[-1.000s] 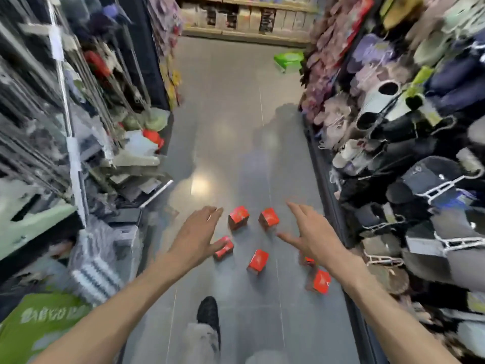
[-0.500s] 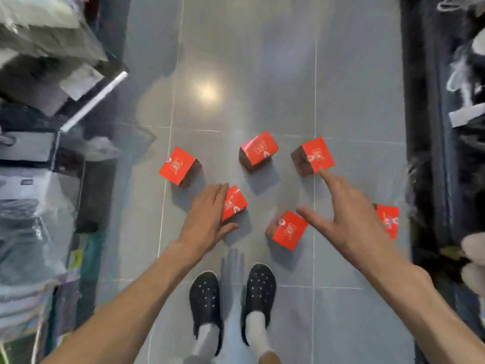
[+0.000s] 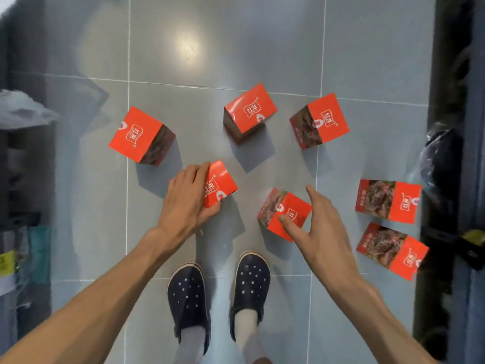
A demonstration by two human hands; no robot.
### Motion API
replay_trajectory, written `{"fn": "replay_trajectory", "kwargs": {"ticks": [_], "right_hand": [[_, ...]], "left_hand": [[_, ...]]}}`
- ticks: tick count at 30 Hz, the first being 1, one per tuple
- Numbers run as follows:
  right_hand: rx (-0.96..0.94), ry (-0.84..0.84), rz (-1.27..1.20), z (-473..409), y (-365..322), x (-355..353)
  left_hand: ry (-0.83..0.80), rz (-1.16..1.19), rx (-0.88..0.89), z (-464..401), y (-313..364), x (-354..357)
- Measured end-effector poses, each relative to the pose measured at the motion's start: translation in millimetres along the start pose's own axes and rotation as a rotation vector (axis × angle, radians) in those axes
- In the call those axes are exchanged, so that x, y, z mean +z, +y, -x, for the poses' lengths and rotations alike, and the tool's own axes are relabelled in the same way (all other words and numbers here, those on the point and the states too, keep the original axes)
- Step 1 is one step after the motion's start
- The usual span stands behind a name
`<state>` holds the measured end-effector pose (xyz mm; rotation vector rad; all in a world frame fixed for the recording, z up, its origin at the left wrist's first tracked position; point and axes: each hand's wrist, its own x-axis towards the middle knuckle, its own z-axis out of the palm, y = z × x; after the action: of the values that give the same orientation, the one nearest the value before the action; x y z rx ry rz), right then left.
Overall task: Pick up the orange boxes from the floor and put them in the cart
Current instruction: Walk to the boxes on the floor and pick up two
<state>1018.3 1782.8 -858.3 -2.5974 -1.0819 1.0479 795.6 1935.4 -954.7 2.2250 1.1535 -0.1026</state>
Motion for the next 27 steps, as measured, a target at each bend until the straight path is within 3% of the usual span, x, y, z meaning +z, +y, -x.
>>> {"fn": "replay_trajectory", "kwargs": {"ticks": [7,12,15,18,22,27], "right_hand": [[0.559,0.09,-0.308,-24,15,78],[0.816,0.353,-0.44,-62,17,148],[0.908,0.4,-0.476,-71,28,163],[0.737,0.395,-0.347,-59,21,142],[0.297,0.297,-0.194,-28,-23,81],[-0.132,0.155,-0.207,18,-127,-42]], "left_hand": [[-0.031,0.063,0.001,41,-3,-48],[-0.019,0.116,-0.054,57,-35,-36],[-0.004,0.121,-0.077,64,-51,-35],[0.03,0.123,-0.089,71,-56,-51],[0.075,0.13,-0.109,83,-45,-94],[0.195,0.17,-0.158,118,-3,-217]]}}
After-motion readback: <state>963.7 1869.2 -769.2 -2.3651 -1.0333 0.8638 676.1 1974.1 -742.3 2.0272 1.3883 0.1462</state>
